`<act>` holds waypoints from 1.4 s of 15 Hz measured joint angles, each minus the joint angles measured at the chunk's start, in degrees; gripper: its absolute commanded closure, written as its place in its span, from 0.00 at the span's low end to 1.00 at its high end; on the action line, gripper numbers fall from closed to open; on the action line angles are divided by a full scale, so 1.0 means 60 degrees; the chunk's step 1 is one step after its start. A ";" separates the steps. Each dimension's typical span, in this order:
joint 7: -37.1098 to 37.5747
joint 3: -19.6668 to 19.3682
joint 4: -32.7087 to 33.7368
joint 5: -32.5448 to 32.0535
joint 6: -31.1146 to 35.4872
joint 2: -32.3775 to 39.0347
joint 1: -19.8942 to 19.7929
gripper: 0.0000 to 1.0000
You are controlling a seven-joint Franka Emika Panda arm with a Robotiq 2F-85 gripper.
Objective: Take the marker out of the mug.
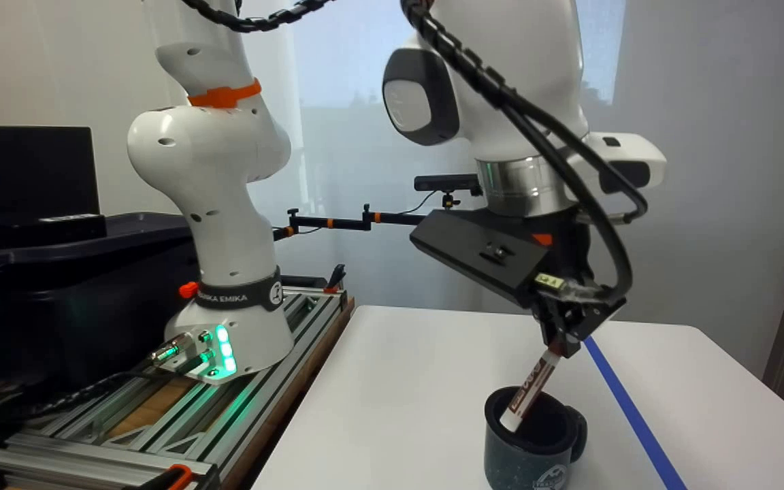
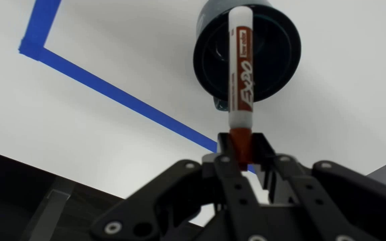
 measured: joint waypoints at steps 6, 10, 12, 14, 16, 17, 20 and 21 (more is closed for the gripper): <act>0.1677 -0.0082 -0.0160 -0.1321 -0.0039 -0.0587 -0.0835 0.95; 0.1888 -0.0262 -0.0245 -0.1318 0.0392 -0.0161 -0.0887 0.95; 0.1936 -0.0277 -0.0281 -0.1318 0.0850 0.0256 -0.0889 0.95; 0.1944 -0.0283 -0.0282 -0.1283 0.1259 0.0733 -0.0889 0.95; 0.1939 -0.0281 -0.0268 -0.1195 0.1613 0.1209 -0.0886 0.95; 0.1915 -0.0272 -0.0236 -0.1080 0.1749 0.1438 -0.0882 0.95; 0.1653 -0.0164 -0.0005 -0.0459 0.1996 0.2063 -0.0878 0.95; 0.1510 -0.0096 0.0105 -0.0172 0.2076 0.2256 -0.0878 0.95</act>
